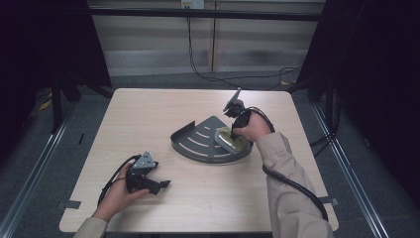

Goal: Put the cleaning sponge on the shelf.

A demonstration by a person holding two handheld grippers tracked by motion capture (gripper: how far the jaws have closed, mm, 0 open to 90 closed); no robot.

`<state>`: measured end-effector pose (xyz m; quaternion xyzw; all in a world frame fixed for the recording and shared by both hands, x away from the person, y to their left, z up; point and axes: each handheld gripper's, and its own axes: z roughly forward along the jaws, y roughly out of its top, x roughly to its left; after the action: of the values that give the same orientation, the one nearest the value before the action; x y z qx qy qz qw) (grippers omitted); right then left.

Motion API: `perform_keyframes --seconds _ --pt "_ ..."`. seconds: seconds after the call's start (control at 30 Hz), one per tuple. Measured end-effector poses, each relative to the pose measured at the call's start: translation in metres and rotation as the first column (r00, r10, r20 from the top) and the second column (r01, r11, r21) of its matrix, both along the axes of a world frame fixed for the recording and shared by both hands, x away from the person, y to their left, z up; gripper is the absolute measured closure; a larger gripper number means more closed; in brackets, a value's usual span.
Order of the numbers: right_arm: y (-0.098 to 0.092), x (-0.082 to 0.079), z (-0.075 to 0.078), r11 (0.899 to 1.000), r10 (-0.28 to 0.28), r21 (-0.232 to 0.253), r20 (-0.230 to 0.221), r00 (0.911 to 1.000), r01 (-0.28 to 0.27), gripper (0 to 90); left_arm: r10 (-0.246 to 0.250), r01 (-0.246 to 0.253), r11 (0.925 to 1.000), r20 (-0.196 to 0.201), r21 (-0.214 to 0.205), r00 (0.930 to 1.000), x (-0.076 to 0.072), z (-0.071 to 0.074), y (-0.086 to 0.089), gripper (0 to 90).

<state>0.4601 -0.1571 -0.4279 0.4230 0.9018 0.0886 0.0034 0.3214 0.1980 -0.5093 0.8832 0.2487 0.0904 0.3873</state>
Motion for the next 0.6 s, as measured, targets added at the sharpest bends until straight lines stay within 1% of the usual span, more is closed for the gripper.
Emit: perform_keyframes --seconds 0.1,0.17,0.23,0.3,0.33,0.37,0.4,0.43,0.5,0.53,0.6 --pt "-0.0001 -0.0002 0.0005 1.000 -0.001 -0.003 0.005 1.0000 0.001 70.4 -0.001 0.001 1.0000 0.004 0.004 1.0000 0.0001 0.0002 0.0002 14.5" --pt "-0.0004 -0.0003 0.0005 1.000 -0.004 -0.006 0.001 1.0000 0.004 69.7 0.000 0.000 1.0000 0.000 0.000 1.0000 0.0000 0.0000 0.0000 14.5" --pt "-0.0009 -0.0003 0.0008 1.000 -0.002 -0.015 0.003 1.0000 0.002 66.5 0.000 0.000 1.0000 0.000 0.000 1.0000 0.0000 0.0000 0.0000 14.5" --pt "-0.0010 -0.0004 0.0008 1.000 -0.001 -0.018 0.000 1.0000 0.001 65.7 0.000 0.000 1.0000 0.000 0.000 1.0000 0.0000 0.0000 0.0000 14.5" --pt "-0.0020 -0.0008 0.0005 1.000 0.007 -0.022 0.001 1.0000 -0.007 62.6 0.000 0.000 1.0000 0.000 0.000 1.0000 -0.0001 0.0000 0.0000 14.5" --pt "-0.0020 -0.0008 0.0005 1.000 0.007 -0.022 0.001 1.0000 -0.007 62.6 0.000 0.000 1.0000 0.000 0.000 1.0000 -0.0001 0.0000 0.0001 14.5" --pt "-0.0028 -0.0022 0.0008 1.000 -0.012 -0.014 0.009 0.9999 0.012 58.0 -0.001 0.001 1.0000 0.000 0.001 1.0000 -0.0001 0.0000 0.0001 14.5" --pt "-0.0032 -0.0027 0.0011 1.000 -0.014 -0.014 0.008 0.9999 0.014 56.2 -0.001 0.001 1.0000 0.000 0.001 1.0000 -0.0001 0.0000 0.0001 14.5" --pt "-0.0039 -0.0033 0.0015 1.000 -0.014 -0.012 0.010 0.9999 0.014 55.0 -0.001 0.001 1.0000 0.000 0.001 1.0000 -0.0001 0.0000 0.0001 14.5" --pt "-0.0057 -0.0042 0.0033 1.000 -0.020 -0.014 0.012 0.9997 0.020 50.6 -0.001 0.001 1.0000 0.000 0.001 1.0000 -0.0001 0.0000 0.0001 14.5" --pt "-0.0063 -0.0048 0.0047 1.000 -0.023 -0.018 0.008 0.9997 0.023 49.1 -0.002 0.002 1.0000 0.001 0.002 1.0000 0.0000 0.0001 0.0002 14.5"
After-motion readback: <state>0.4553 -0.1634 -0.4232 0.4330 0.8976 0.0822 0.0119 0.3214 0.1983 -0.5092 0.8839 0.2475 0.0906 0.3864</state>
